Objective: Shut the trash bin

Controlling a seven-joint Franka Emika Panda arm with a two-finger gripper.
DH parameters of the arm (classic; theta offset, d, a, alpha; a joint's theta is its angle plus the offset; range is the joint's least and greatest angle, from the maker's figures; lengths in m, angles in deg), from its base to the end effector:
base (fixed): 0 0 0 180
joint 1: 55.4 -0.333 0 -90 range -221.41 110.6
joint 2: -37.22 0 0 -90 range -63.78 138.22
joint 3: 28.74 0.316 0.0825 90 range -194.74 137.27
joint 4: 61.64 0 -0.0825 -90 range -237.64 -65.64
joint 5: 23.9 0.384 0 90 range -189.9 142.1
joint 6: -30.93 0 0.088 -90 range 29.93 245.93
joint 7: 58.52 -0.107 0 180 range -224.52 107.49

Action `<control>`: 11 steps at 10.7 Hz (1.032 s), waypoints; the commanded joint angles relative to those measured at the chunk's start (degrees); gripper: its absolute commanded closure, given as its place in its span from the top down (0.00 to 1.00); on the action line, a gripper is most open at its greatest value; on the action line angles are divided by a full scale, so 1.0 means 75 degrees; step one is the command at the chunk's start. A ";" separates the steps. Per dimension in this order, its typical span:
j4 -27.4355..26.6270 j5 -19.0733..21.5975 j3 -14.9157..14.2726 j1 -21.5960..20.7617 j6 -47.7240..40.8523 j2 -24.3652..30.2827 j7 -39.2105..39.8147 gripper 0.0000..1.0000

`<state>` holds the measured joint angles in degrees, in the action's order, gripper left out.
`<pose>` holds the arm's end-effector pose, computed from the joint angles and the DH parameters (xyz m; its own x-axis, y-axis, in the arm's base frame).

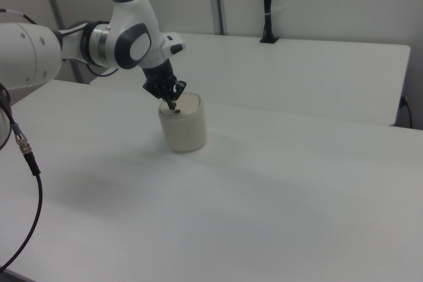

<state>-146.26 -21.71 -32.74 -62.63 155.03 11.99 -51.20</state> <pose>0.7083 0.0497 0.4494 0.9536 0.1738 0.2460 0.1730 -0.9846 0.0253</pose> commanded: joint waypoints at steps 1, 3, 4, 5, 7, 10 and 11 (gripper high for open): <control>-0.0411 0.0025 -0.0088 -0.0056 -0.1693 0.1205 -0.0237 0.08; -0.0750 -0.0033 -0.0088 -0.0045 -0.2934 0.2106 -0.0343 0.25; -0.1007 -0.0127 -0.0065 0.0002 -0.3393 0.2528 -0.0250 0.29; -0.1300 -0.0371 -0.0041 0.0083 -0.3491 0.2939 -0.0214 0.41; -0.1420 -0.0467 -0.0018 0.0282 -0.3852 0.3352 -0.0273 1.00; -0.1373 -0.0643 -0.0006 0.0330 -0.4171 0.3470 -0.0296 1.00; -0.1315 -0.0632 -0.0006 0.0400 -0.4183 0.3470 -0.0308 1.00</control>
<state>-154.84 -25.61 -32.91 -60.09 124.41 36.57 -52.70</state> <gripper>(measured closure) 0.009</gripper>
